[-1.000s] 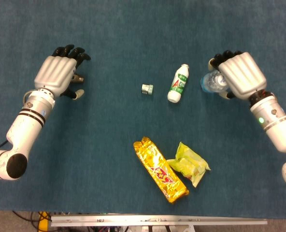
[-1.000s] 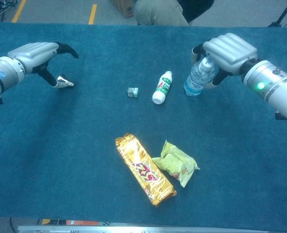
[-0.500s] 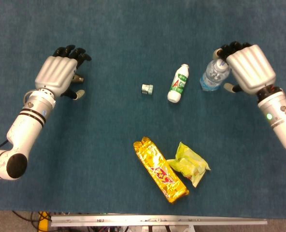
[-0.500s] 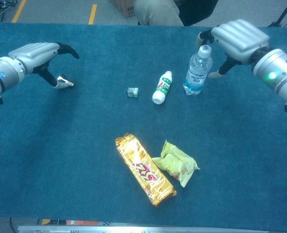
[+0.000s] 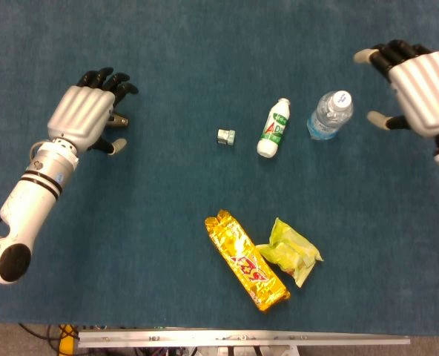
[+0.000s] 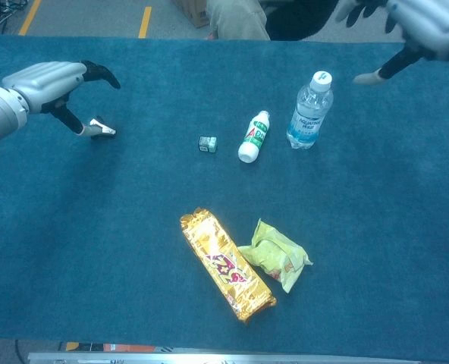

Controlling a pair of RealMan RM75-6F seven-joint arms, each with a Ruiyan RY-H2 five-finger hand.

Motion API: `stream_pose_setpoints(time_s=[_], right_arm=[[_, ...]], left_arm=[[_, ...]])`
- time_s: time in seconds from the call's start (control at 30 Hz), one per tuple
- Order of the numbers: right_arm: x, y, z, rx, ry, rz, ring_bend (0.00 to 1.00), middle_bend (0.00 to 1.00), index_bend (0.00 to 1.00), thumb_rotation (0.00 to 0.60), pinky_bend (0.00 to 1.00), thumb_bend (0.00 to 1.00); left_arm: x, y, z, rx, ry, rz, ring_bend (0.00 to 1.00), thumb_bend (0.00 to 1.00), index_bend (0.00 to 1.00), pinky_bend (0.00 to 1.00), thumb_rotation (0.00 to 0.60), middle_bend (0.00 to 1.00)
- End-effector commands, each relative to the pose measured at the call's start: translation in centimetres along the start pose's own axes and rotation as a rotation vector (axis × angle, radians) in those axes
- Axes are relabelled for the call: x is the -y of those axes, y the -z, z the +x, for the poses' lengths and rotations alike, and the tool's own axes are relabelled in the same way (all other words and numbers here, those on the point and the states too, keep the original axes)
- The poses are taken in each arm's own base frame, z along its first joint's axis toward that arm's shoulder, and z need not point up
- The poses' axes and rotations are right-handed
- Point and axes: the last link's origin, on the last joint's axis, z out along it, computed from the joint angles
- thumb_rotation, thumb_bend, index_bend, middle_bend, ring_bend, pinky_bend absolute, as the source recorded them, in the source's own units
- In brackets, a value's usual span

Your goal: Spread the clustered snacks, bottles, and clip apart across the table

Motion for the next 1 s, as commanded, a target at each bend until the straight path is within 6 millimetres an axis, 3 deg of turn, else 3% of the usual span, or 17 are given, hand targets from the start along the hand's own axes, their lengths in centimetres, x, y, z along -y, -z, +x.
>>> stream_pose_setpoints(time_s=[0.03,0.3,0.53,1.0], right_arm=[[-0.8,1.6,1.4,-0.030,-0.010,-0.008,0.29,0.36,0.29,0.600,0.43,0.01],[-3.1,5.1,3.9,-0.080,0.001,-0.062,0.29,0.36,0.29,0.600,0.43,0.01],[-3.8,7.9,4.6,-0.087,0.009,-0.078,0.29,0.36,0.29,0.600,0.43,0.01],[-5.6,10.1,4.4,-0.083,0.001,-0.128,0.29,0.36,0.29,0.600,0.43,0.01]], left_arm=[[-0.3,0.3,-0.4,0.002,-0.012,-0.036,0.02,0.22,0.24,0.07,0.600,0.14],[-2.7,-0.5,-1.1,-0.029,-0.003,-0.125,0.03,0.22,0.32,0.07,0.600,0.19],[-3.7,-2.6,-2.1,-0.025,-0.001,-0.120,0.04,0.22,0.32,0.07,0.600,0.19],[-8.1,-5.1,-3.9,0.021,-0.011,-0.128,0.03,0.22,0.29,0.07,0.600,0.16]])
